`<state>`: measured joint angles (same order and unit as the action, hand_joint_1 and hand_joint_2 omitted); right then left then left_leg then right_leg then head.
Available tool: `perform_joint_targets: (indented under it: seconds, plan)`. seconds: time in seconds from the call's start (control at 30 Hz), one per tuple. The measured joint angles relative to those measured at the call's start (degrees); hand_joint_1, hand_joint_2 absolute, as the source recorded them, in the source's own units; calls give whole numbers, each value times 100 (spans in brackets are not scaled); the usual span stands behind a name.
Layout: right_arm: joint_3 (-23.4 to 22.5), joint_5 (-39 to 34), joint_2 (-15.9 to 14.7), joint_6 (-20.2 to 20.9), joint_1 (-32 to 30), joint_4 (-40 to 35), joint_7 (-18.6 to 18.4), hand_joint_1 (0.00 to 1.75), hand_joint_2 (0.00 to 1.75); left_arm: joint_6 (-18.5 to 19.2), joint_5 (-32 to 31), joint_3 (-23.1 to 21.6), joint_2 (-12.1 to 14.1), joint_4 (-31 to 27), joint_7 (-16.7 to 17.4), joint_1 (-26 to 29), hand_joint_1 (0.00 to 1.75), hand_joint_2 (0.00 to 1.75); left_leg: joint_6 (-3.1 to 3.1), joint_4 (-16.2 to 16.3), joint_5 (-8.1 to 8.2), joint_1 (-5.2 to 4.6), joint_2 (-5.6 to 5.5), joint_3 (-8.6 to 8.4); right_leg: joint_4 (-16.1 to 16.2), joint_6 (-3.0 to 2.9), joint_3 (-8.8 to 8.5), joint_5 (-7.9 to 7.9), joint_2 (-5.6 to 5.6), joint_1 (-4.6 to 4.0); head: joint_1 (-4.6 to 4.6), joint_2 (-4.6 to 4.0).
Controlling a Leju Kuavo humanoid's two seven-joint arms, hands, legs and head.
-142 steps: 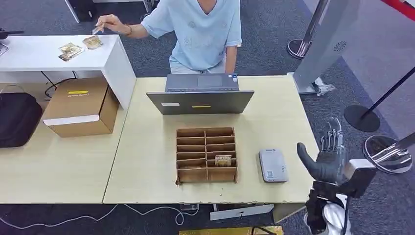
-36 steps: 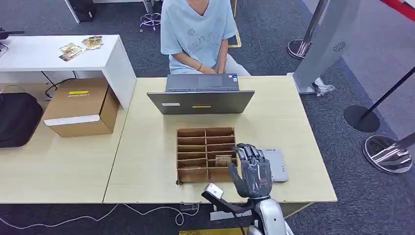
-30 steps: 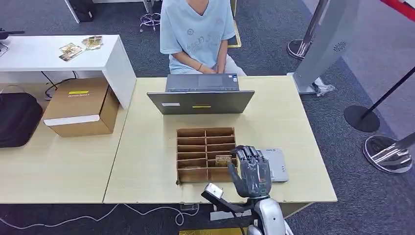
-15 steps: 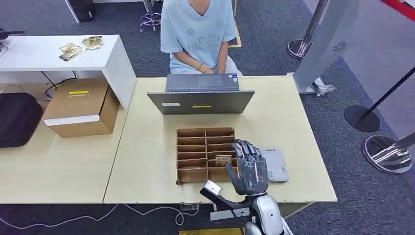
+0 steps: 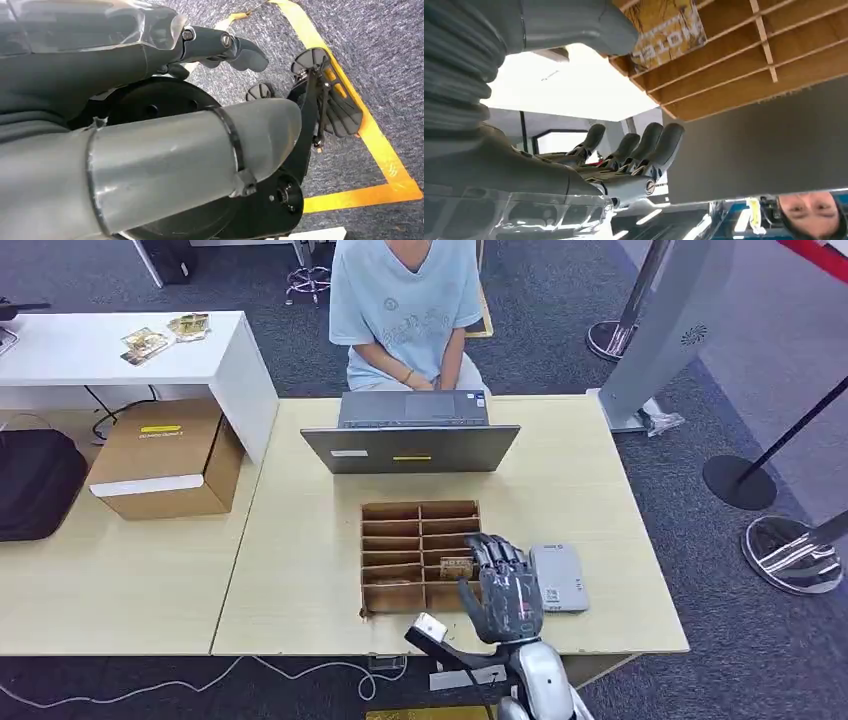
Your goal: Pass the card to the sensor for recognition and then transmit it.
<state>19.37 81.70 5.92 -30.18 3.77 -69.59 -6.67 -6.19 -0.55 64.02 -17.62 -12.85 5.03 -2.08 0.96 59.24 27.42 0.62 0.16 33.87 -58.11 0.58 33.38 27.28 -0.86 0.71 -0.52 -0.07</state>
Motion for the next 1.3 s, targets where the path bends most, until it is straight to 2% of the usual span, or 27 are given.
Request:
perform_joint_targets:
  seconds: [0.07,0.1,0.13,0.43,0.6,0.63,0.77,1.0,1.27,1.3]
  plan:
    - [0,0,4,11,7,37,0,84,175,-2,0,0,0,0,0,0,0,0,0,0,0,0,0,0,0,0,0,0,1,0,2,0]
    - [0,0,9,22,13,57,0,84,175,-4,0,0,0,0,0,0,0,0,0,0,0,0,0,0,0,0,0,0,1,0,2,0]
    - [0,-2,9,28,18,74,-2,94,175,-9,0,0,0,0,0,0,0,0,0,0,0,0,0,0,0,0,0,0,0,0,2,0]
    - [0,15,46,59,109,247,-22,80,175,-52,-9,0,0,0,0,-1,0,0,0,0,0,0,0,-1,0,0,0,0,1,0,2,0]
    - [0,24,57,52,163,328,-22,79,175,-70,-26,0,-2,0,-2,-2,0,0,0,0,0,0,1,-1,0,0,0,0,1,0,2,0]
    - [0,48,59,50,179,343,-22,73,175,-79,-28,0,-2,0,-2,-2,0,0,0,0,0,0,1,0,0,0,0,0,1,0,2,0]
    - [-2,77,59,37,234,374,-20,75,175,-87,-35,0,-2,0,-7,-3,0,0,0,0,0,0,0,0,0,0,0,0,1,0,2,0]
    - [0,90,61,41,319,409,-20,91,175,-90,-35,0,-2,0,-11,-3,0,0,0,0,0,0,0,-1,0,0,0,0,1,0,2,0]
    - [-2,109,76,46,396,476,-39,84,175,-90,-35,0,-2,0,-11,-4,0,0,0,0,0,0,0,-1,0,0,0,0,1,0,2,0]
    - [-2,111,76,46,404,481,-39,79,175,-90,-35,0,-2,0,-11,-4,0,0,0,0,0,0,0,-1,0,0,0,0,1,0,2,0]
